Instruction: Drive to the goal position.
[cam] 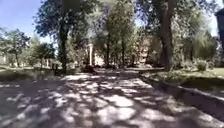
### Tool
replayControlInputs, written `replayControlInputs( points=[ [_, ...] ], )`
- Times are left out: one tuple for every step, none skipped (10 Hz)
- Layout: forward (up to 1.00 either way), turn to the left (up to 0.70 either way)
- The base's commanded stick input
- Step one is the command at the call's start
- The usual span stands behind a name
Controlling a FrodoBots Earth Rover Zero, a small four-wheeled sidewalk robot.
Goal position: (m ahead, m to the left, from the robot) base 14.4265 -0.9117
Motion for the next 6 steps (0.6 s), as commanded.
replayControlInputs(
  points=[
    [0.85,0.0],
    [0.85,0.0],
    [0.85,0.0],
    [0.85,0.0],
    [0.85,0.0],
    [0.85,0.0]
  ],
)
